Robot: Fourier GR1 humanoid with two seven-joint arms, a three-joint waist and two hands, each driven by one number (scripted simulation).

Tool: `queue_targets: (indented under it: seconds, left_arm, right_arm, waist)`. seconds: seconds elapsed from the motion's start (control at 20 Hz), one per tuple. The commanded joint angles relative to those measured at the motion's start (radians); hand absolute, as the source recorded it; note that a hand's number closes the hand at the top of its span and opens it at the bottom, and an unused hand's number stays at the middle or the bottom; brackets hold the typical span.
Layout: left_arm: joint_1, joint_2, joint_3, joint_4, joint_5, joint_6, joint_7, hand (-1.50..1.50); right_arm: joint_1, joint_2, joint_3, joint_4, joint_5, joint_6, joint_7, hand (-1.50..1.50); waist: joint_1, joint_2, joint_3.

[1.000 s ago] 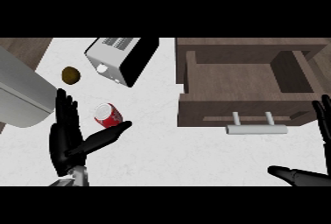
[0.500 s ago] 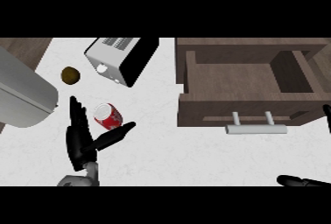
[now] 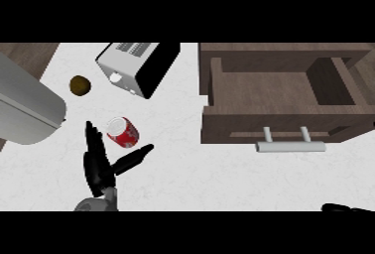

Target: Pick up the can, place it into the drawer and close the drawer

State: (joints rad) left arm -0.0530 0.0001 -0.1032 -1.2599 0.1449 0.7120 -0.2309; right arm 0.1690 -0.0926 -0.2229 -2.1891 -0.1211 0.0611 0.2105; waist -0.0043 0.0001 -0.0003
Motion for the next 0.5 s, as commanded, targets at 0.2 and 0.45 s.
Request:
queue_targets:
  seconds: [0.2,0.45]
  left_arm:
    - [-0.017,0.004,0.134,0.227,0.123,-0.162,-0.207,-1.50]
    - [-0.175,0.000,0.216,0.461,0.177,-0.160,-0.320,-1.50]
  right_arm:
    - [0.063,-0.004,-0.053,-0.045,-0.047,0.056,-0.004,-1.50]
    - [0.062,0.031,-0.018,-0.057,0.017,0.037,0.003,-1.50]
  waist:
    - [-0.001,0.000,0.000]
    - [-0.004,0.001,0.000]
